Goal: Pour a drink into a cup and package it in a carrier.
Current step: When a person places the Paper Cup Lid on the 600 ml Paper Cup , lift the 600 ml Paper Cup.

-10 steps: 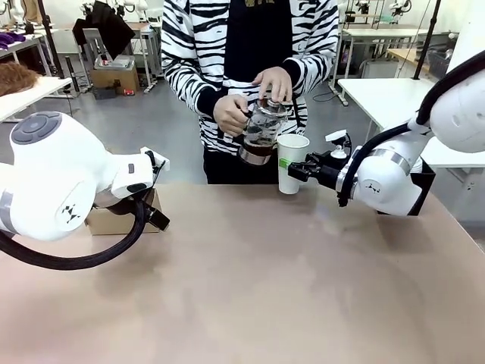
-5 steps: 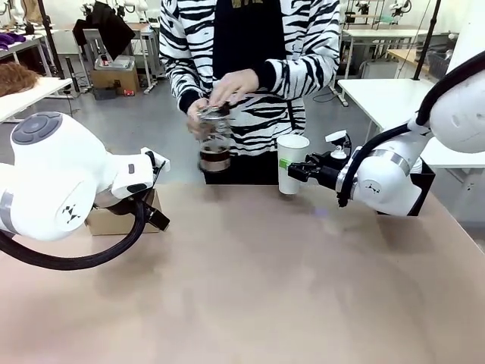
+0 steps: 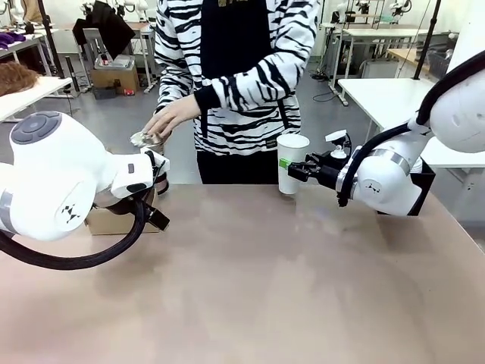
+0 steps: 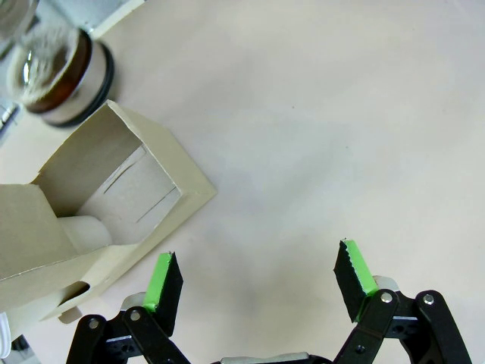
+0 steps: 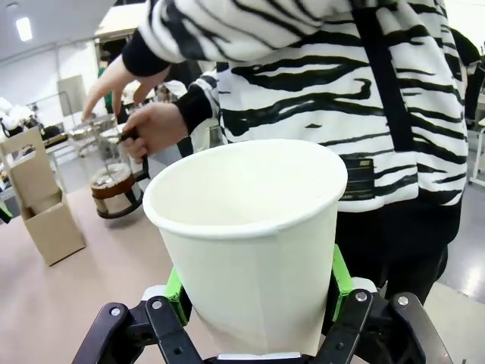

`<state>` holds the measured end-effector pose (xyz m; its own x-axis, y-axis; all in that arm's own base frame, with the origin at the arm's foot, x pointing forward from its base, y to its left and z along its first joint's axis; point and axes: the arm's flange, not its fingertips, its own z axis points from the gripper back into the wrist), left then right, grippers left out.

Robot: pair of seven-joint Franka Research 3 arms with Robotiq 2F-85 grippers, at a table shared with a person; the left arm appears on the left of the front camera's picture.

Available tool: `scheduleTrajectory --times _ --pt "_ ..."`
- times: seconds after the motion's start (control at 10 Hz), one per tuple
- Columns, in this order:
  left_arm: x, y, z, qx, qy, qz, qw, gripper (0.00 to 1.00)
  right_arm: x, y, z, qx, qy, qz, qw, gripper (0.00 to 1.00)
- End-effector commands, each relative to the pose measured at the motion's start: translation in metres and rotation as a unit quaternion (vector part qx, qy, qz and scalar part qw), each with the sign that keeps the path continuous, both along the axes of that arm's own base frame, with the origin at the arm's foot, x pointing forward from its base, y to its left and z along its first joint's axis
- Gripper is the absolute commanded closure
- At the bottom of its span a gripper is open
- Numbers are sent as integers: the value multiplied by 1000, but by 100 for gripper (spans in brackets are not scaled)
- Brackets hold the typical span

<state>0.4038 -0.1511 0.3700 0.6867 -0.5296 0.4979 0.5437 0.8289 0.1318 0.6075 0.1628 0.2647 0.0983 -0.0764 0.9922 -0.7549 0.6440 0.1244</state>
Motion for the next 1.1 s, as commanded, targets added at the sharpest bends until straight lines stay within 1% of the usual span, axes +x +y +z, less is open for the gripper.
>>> scheduleTrajectory --times 0.0,1.0 --pt "0 0 0 -1 0 -1 1000 0 1 2 1 -3 -1 1 1000 20" --pt "0 0 0 -1 0 -1 1000 0 1 2 1 -3 -1 1 1000 20"
